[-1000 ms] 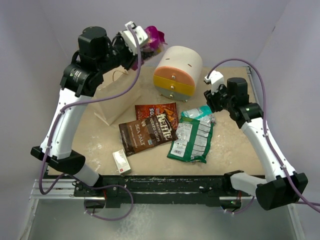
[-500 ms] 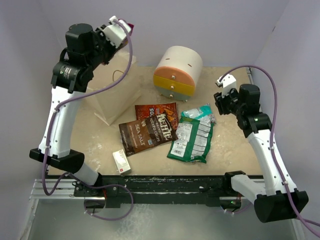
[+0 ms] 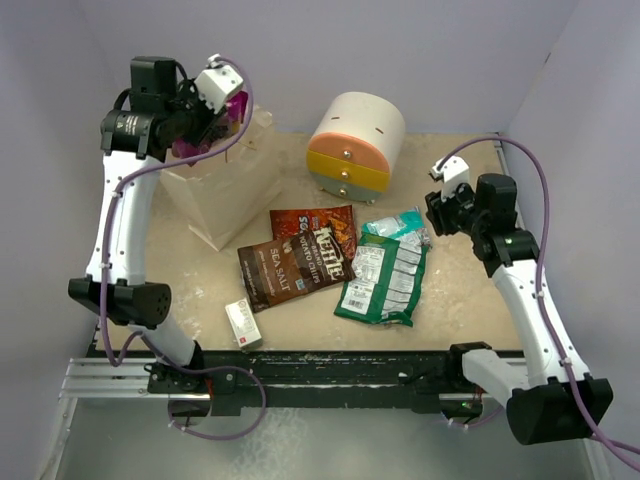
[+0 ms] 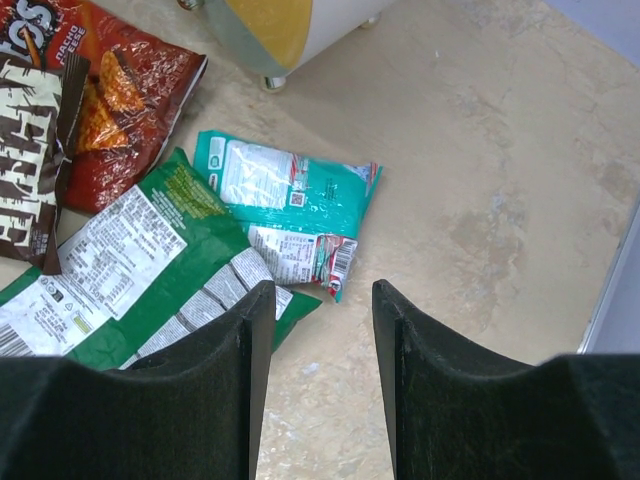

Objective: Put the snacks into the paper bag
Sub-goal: Place the snack in the paper bag.

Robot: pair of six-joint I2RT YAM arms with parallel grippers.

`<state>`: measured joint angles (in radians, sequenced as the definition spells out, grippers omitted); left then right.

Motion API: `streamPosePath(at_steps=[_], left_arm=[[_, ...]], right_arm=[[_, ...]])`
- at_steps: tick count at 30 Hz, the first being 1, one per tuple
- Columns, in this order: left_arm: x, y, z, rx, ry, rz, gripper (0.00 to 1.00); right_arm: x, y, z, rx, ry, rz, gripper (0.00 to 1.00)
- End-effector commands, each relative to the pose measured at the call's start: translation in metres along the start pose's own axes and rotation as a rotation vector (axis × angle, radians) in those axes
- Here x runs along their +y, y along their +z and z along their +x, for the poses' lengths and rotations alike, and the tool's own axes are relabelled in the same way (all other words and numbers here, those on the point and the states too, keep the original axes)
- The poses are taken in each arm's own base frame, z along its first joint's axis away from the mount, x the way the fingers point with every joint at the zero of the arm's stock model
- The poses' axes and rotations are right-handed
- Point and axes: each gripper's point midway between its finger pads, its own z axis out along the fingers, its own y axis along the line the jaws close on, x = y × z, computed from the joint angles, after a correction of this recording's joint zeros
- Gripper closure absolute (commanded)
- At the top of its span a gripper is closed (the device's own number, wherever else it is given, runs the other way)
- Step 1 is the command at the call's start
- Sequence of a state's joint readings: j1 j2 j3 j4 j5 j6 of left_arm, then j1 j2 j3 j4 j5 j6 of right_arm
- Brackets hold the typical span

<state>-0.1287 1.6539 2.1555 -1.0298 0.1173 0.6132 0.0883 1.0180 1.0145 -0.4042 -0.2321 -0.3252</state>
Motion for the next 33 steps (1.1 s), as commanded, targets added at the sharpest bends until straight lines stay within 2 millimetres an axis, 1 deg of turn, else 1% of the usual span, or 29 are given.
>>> streamPosePath(at_steps=[1,2,5,7,11,17,20,25,29,33], left_arm=[[0.01,0.011,-0.026,-0.115,0.065,-0.007,1.0],[0.01,0.018,-0.022,-0.1,0.07,-0.007,1.0],[0.007,0.04,-0.012,-0.072,0.075,0.009,1.0],[0.002,0.049,-0.009,-0.075,0.069,0.03,1.0],[-0.007,0.069,0.002,-0.05,0.048,0.066,0.99],[-0.028,0.1,0.029,0.002,-0.004,0.128,0.97],[-0.034,0.108,0.035,0.01,-0.03,0.141,0.96],[-0.043,0.117,0.04,0.001,-0.065,0.162,0.9],[-0.052,0.122,0.044,0.001,-0.089,0.192,0.85],[-0.056,0.124,0.048,0.01,-0.094,0.202,0.8]], right_arm=[[-0.001,0.001,-0.015,-0.067,-0.016,-0.013,0.54],[0.003,0.005,-0.003,-0.042,-0.01,-0.023,0.54],[0.006,0.009,0.006,-0.021,-0.001,-0.038,0.54],[0.008,0.013,0.013,-0.004,0.005,-0.047,0.54],[0.008,0.015,0.018,0.005,0.01,-0.047,0.54],[0.005,0.014,0.022,-0.001,0.028,-0.046,0.54],[0.006,0.011,0.021,-0.01,0.034,-0.049,0.54],[0.004,0.011,0.023,-0.008,0.033,-0.043,0.53],[0.001,0.01,0.021,-0.014,0.033,-0.035,0.53],[0.001,0.01,0.021,-0.019,0.033,-0.039,0.53]])
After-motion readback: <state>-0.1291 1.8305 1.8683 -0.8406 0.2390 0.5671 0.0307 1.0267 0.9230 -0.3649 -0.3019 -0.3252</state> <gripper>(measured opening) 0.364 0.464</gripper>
